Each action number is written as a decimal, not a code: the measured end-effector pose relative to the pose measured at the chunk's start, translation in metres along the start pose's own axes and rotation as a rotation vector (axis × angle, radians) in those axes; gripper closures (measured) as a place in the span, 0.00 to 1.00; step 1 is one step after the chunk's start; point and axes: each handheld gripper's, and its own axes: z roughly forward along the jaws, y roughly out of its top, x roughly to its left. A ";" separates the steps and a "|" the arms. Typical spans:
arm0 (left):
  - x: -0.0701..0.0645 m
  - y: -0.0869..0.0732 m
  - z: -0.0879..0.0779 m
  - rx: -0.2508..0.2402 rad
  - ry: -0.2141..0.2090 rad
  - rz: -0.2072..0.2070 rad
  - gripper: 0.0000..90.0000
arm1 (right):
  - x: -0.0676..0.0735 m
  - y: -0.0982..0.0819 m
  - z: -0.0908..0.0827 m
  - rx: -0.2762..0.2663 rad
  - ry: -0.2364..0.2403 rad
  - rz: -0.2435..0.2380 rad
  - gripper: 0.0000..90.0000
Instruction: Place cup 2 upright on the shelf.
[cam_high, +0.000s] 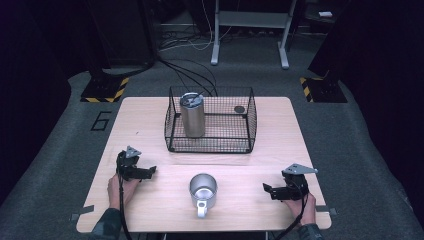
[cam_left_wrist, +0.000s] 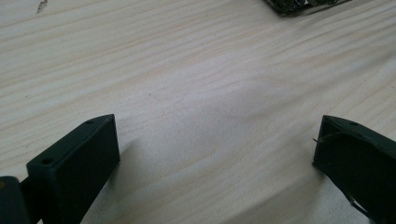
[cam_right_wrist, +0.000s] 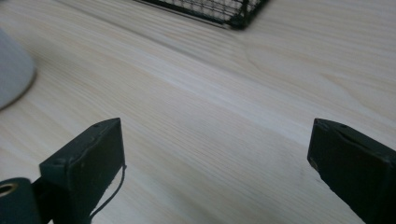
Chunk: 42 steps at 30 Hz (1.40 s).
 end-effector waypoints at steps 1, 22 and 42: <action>0.000 0.000 0.000 0.000 0.000 0.000 0.00 | 0.000 0.000 0.000 0.000 0.000 0.000 0.03; -0.001 0.001 0.000 0.018 -0.005 -0.017 0.00 | 0.088 0.053 -0.005 -0.014 0.214 -0.113 0.03; -0.001 0.001 -0.001 0.024 -0.006 -0.010 0.00 | 0.157 0.084 0.027 0.040 0.317 -0.185 0.02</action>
